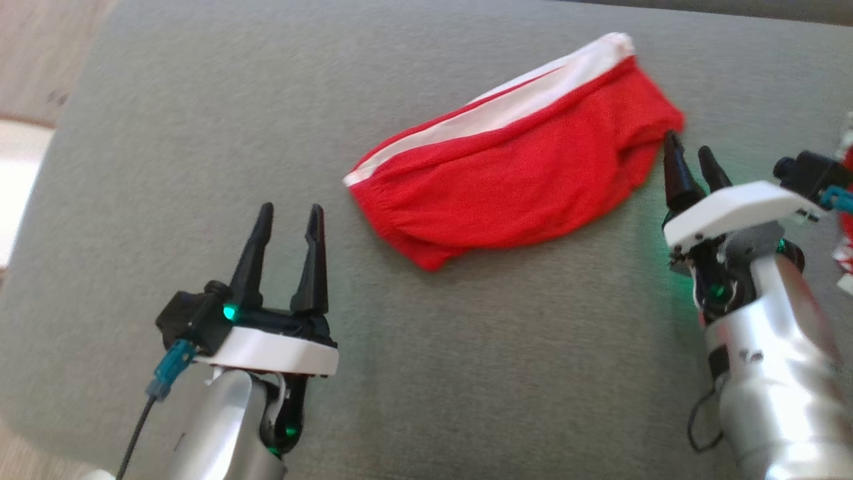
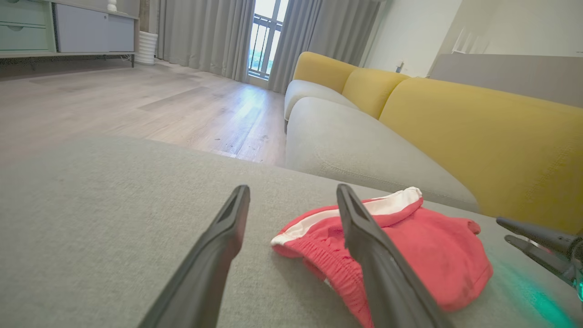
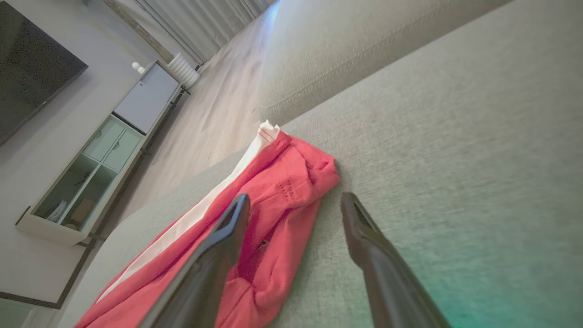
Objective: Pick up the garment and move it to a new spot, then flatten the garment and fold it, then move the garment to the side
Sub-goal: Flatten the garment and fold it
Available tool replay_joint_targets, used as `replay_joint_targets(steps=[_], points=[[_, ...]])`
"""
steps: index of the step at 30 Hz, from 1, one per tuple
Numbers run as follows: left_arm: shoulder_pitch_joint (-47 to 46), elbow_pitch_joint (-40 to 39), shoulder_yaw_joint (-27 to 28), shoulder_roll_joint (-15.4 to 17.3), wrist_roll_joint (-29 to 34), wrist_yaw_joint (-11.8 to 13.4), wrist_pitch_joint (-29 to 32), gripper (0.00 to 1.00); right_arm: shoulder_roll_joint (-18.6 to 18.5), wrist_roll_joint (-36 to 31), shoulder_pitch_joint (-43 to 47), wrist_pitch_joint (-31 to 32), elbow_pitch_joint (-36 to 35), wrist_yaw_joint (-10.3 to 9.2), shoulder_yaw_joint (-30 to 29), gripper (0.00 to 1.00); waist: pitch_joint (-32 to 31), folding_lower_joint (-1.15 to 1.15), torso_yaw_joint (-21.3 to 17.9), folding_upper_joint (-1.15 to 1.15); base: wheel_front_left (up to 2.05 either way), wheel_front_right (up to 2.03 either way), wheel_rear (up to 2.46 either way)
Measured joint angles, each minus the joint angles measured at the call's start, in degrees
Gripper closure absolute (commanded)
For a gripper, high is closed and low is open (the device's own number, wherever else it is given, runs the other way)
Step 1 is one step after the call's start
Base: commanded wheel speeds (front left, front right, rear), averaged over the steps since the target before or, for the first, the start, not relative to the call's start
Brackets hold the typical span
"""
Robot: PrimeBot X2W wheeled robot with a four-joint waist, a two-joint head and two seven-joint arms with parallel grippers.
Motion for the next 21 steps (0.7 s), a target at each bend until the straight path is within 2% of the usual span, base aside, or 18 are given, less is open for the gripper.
replay_joint_targets(steps=[4, 10, 17, 18, 19, 20, 21], points=[[-0.1, 0.42, -1.04, -0.09, -0.77, 0.0, 0.0, 0.0, -0.07, -0.1, -5.99, 0.44, 9.59, 0.0, -3.93, 0.0, 1.14, -0.01, 3.05, 0.0, 0.0, 0.0, 0.0], [-0.96, 0.3, -2.5, -0.14, -2.25, 0.0, 0.0, 0.0, -1.26, -6.11, -15.29, 0.22, 22.68, 0.0, -11.51, 0.0, 2.59, -0.02, 6.49, 0.0, 0.0, 0.0, 0.0], [-0.99, 0.3, -3.11, -0.19, -2.89, 0.0, 0.0, 0.0, -2.23, -12.25, -21.87, 0.25, 30.98, -0.01, -15.44, 0.0, 3.86, -0.02, 8.05, 0.0, 0.0, 0.0, 0.0], [-0.99, 0.3, -3.1, -0.19, -2.89, 0.0, 0.0, 0.0, -2.23, -12.87, -22.27, 0.27, 31.47, -0.01, -15.74, 0.13, 3.92, -0.02, 8.03, 0.0, 0.0, 0.0, 0.0], [-0.99, 0.3, -3.02, -0.18, -2.89, 0.0, 0.0, 0.0, -2.23, -13.48, -22.57, 0.44, 31.83, 0.0, -15.88, 0.55, 3.95, -0.02, 7.9, 0.0, 0.0, 0.0, 0.0], [-0.99, 0.3, -2.9, -0.19, -2.89, 0.0, 0.0, 0.0, -2.19, -14.03, -22.75, 0.49, 32.07, 0.0, -15.99, 0.78, 3.94, -0.02, 7.67, 0.0, 0.0, 0.0, 0.0], [-0.99, 0.3, -2.8, -0.19, -2.88, 0.01, 0.0, 0.0, -2.09, -14.37, -22.87, 0.51, 32.27, 0.0, -16.06, 0.78, 3.93, -0.02, 7.39, 0.0, 0.0, 0.0, 0.0]])
